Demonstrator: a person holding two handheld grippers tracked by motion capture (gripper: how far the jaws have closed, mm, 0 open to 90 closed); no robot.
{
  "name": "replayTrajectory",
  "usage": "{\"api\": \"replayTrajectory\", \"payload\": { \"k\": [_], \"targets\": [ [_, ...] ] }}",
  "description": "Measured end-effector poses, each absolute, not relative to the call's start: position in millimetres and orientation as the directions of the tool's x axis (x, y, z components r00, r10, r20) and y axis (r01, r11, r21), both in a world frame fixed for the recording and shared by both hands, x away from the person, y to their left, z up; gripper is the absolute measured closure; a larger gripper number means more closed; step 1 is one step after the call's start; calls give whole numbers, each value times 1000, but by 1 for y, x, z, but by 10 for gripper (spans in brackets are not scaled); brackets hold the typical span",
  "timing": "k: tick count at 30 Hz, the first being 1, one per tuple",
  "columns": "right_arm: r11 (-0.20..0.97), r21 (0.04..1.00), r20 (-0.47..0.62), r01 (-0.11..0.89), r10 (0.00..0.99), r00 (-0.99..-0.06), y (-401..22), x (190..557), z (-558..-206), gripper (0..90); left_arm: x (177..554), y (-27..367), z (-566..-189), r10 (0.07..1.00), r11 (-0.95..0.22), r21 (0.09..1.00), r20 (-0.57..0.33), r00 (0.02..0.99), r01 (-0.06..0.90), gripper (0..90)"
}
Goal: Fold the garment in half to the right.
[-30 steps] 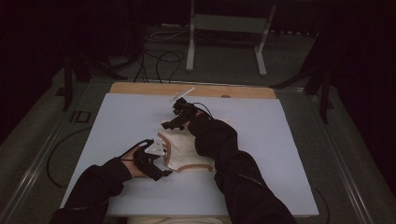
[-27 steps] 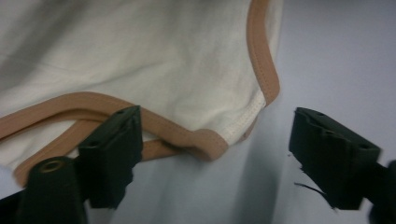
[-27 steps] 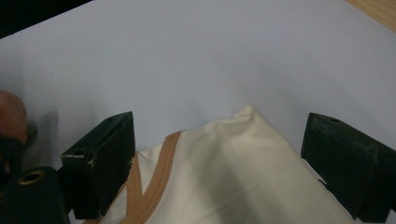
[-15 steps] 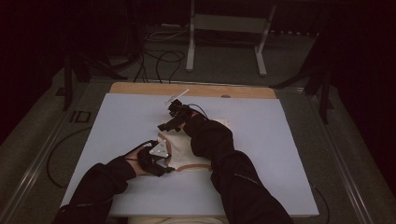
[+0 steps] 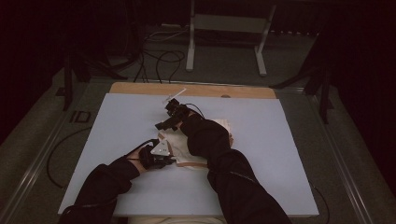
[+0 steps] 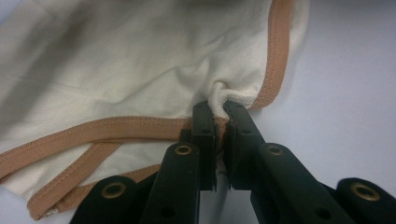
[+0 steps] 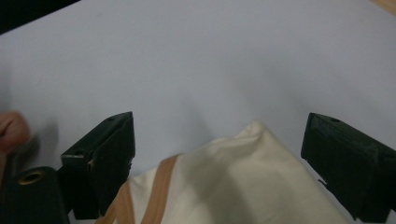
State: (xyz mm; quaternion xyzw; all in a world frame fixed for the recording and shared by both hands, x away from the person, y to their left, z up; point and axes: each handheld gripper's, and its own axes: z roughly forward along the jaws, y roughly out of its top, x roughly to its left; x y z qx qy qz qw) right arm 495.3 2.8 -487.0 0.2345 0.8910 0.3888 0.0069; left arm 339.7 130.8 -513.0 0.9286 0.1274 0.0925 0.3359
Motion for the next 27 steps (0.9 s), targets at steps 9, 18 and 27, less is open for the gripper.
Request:
{"api": "replayTrajectory", "payload": {
  "k": [9,18,27],
  "targets": [
    [550,708,138,443,507,-851,14,500,-491,223,339,135,-512,310,-726,663,75,948,185,848],
    [579,689,84,435,533,-842,23,506,-504,430,339,136,-511,303,-725,664,70,950,183,853],
    [621,644,65,447,538,-841,27,505,-514,563,339,135,-512,295,-732,656,60,954,185,854]
  ]
}}
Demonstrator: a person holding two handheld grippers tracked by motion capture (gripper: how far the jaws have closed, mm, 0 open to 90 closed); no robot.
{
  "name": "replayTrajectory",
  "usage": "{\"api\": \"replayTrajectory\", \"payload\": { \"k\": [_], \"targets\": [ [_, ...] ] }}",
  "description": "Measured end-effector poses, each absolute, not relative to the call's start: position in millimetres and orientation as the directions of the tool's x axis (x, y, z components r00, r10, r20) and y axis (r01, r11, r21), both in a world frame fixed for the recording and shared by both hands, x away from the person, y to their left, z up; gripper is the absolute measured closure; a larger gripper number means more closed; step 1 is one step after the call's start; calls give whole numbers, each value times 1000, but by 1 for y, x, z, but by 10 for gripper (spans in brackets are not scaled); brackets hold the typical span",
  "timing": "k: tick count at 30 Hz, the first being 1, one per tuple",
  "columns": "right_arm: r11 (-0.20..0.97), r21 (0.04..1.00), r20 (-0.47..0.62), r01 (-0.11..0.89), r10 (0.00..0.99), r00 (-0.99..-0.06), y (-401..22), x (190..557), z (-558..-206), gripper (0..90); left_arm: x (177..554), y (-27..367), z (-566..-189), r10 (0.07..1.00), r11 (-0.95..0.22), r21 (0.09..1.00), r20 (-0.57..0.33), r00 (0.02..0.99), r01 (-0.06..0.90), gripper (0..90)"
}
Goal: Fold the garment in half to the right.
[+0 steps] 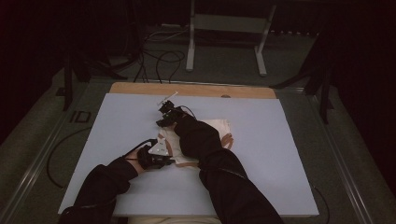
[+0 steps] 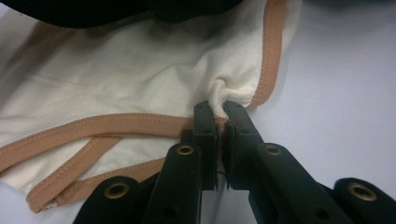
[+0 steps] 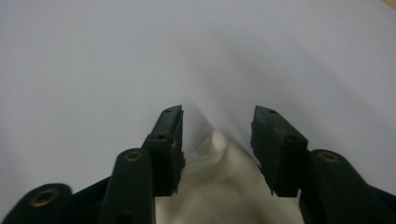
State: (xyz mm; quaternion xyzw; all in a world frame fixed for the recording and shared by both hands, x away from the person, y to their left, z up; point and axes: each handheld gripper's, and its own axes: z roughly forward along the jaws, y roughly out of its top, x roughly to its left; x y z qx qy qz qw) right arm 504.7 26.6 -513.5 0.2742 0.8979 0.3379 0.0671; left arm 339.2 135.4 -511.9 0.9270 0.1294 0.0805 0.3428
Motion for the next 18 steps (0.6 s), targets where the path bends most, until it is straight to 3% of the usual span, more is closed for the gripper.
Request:
{"api": "replayTrajectory", "payload": {
  "k": [4,9,18],
  "targets": [
    [644,629,40,435,532,-846,28,503,-517,642,339,135,-512,295,-732,655,57,954,188,855],
    [655,620,20,431,536,-844,28,503,-515,843,340,136,-512,295,-732,654,55,954,189,855],
    [649,636,27,418,523,-852,21,499,-505,877,339,135,-510,285,-739,649,57,957,181,860]
  ]
}}
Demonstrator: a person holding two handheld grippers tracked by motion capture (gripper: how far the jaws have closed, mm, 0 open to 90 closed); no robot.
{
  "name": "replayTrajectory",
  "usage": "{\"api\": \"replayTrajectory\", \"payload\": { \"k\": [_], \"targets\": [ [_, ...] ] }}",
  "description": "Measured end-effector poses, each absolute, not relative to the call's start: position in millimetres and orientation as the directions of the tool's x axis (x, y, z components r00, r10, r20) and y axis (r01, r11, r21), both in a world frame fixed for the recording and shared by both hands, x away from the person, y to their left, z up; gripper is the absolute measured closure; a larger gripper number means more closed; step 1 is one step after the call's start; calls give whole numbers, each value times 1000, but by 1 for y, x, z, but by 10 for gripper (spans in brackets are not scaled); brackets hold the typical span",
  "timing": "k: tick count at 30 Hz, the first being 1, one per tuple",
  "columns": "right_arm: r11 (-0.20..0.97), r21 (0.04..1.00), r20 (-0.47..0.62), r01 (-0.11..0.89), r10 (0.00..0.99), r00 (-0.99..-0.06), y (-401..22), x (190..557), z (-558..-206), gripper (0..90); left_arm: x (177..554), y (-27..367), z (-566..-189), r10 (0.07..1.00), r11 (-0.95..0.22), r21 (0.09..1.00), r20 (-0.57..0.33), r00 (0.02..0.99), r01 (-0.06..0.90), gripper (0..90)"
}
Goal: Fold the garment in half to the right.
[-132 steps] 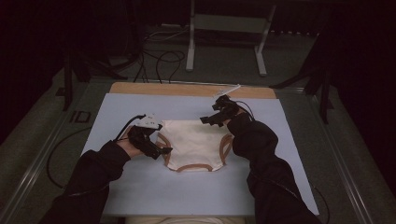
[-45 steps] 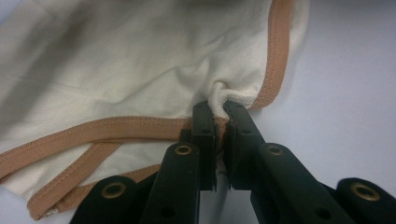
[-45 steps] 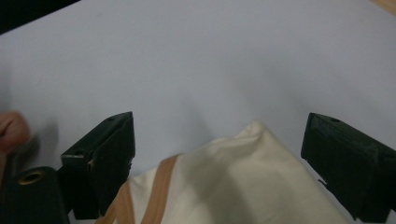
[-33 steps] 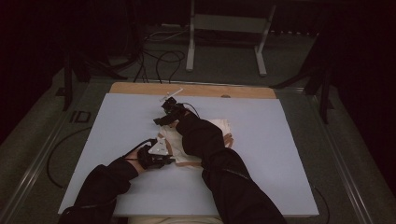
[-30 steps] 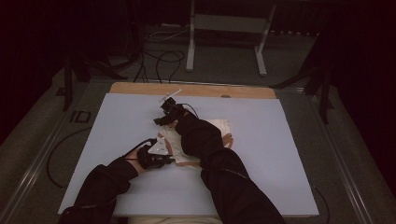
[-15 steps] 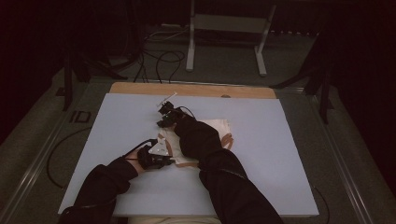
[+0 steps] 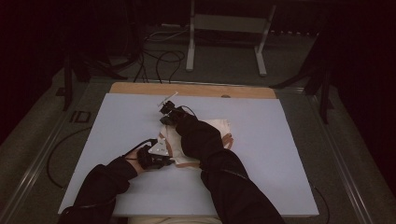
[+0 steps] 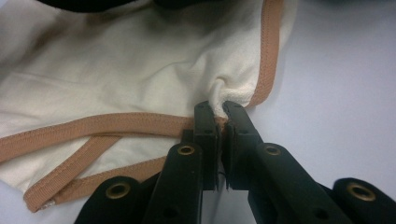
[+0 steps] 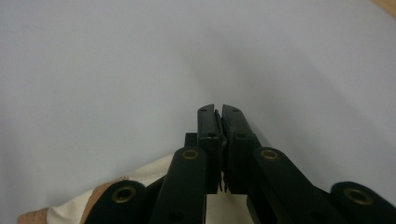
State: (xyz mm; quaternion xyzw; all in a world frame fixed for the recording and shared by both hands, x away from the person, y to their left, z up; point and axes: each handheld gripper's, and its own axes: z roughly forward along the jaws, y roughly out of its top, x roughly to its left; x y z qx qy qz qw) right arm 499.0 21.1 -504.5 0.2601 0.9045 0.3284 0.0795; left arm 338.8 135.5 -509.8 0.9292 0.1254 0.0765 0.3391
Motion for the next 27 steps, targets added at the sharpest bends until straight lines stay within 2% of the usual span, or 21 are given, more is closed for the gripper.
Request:
{"api": "replayTrajectory", "payload": {
  "k": [27],
  "targets": [
    [598,707,18,379,520,-854,-20,482,-468,880,337,120,-487,230,-767,629,80,970,130,860]
  ]
}}
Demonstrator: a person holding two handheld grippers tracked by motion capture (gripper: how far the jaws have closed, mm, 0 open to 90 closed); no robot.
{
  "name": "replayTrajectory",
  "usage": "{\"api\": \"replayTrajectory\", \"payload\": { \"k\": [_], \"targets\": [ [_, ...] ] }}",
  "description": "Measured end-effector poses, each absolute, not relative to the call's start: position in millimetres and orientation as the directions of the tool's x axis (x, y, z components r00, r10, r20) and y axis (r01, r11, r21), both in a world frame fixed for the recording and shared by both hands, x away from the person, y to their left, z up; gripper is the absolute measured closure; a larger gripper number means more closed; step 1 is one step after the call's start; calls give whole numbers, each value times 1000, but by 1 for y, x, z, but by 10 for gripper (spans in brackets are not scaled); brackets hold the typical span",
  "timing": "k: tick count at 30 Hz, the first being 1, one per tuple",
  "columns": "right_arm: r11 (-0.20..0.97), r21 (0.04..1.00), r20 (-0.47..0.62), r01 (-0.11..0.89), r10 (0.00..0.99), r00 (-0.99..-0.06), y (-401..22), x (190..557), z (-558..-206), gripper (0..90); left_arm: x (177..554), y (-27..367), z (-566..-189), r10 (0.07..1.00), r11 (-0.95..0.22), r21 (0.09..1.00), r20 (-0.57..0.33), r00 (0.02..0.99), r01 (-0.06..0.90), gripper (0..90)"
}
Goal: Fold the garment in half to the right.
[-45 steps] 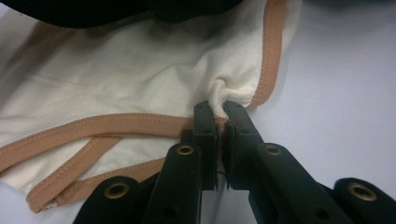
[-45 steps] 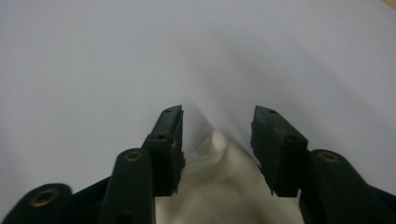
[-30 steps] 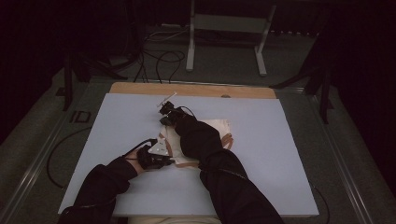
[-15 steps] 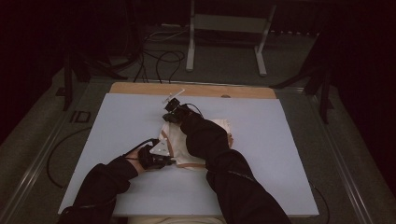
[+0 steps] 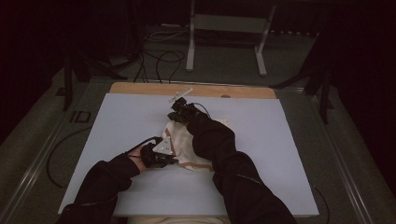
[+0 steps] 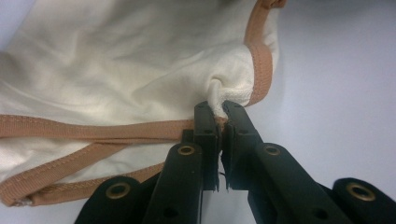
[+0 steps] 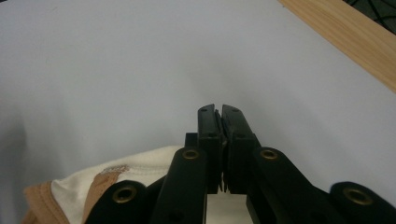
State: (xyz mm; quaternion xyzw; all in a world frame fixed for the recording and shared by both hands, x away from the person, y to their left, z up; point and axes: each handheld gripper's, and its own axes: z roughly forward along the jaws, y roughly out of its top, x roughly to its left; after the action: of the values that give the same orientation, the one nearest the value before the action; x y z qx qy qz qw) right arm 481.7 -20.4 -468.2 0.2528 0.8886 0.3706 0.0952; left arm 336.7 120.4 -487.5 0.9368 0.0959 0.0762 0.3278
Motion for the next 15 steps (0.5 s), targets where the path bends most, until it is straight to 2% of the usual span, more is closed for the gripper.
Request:
{"api": "replayTrajectory", "payload": {
  "k": [15],
  "targets": [
    [592,719,3,363,520,-854,-43,478,-456,879,339,109,-474,190,-779,620,88,978,95,860]
  ]
}}
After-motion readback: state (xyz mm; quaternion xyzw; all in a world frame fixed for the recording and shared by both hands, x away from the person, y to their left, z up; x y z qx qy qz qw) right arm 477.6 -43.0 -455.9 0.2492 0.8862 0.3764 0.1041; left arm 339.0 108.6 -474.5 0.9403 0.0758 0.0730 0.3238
